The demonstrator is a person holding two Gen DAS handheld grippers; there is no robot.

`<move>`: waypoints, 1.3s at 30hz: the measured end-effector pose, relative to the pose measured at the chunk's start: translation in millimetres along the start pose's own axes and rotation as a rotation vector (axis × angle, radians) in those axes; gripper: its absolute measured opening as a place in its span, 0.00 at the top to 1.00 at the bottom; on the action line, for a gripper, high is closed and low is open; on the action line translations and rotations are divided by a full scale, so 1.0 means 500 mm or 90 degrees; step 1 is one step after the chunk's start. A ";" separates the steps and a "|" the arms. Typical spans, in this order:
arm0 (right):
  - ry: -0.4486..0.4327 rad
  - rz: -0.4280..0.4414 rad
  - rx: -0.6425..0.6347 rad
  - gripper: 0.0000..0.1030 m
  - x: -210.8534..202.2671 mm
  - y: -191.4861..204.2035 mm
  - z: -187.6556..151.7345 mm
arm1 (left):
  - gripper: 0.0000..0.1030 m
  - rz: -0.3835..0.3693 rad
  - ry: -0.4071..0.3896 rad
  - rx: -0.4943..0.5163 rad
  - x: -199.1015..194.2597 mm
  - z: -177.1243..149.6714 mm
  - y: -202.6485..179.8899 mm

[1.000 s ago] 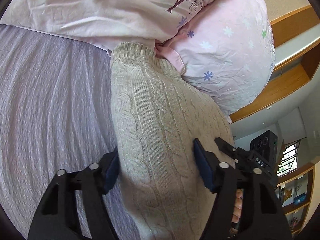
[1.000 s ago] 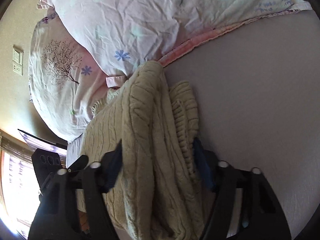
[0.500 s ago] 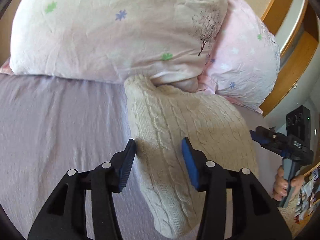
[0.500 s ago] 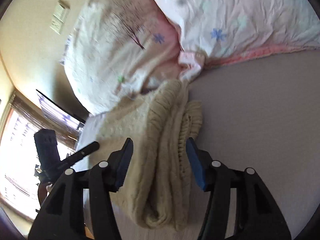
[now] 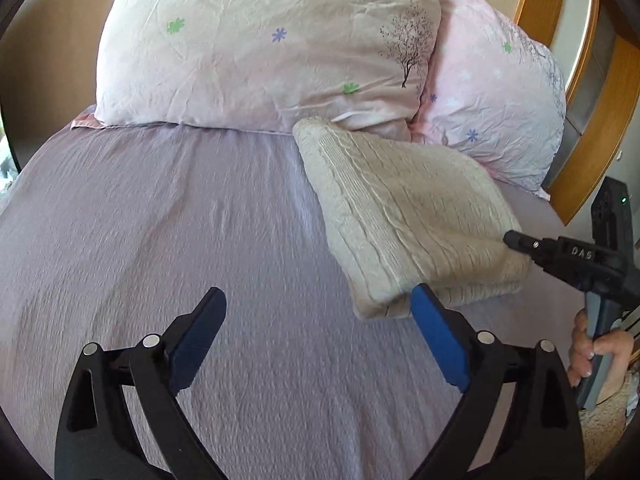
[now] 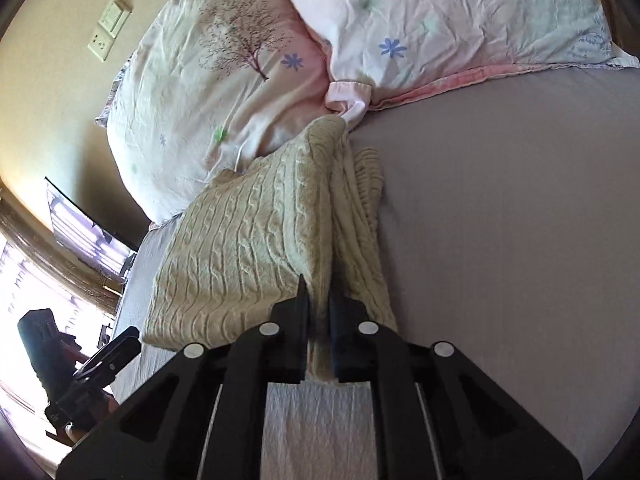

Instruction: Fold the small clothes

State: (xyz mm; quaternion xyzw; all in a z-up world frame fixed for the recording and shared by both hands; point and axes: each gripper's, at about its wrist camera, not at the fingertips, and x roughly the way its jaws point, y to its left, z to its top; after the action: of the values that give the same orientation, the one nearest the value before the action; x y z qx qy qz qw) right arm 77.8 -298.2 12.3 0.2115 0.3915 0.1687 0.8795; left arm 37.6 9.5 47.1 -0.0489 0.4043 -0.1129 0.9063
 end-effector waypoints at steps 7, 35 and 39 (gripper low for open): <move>-0.054 -0.180 -0.114 0.02 -0.077 0.065 -0.081 | 0.01 0.066 0.068 0.021 0.046 -0.035 -0.017; 0.051 -0.291 -0.176 0.02 0.036 0.101 -0.150 | 0.01 0.114 0.073 0.071 0.072 -0.055 -0.040; 0.050 -0.291 -0.176 0.02 0.036 0.101 -0.150 | 0.01 0.114 0.073 0.070 0.072 -0.055 -0.041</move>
State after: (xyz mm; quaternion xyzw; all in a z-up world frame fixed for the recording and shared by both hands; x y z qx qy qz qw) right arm 25.8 -228.6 -18.5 -0.0111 0.4365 0.0256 0.8993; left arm 36.9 -18.8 6.5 0.0441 0.4515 -0.0561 0.8894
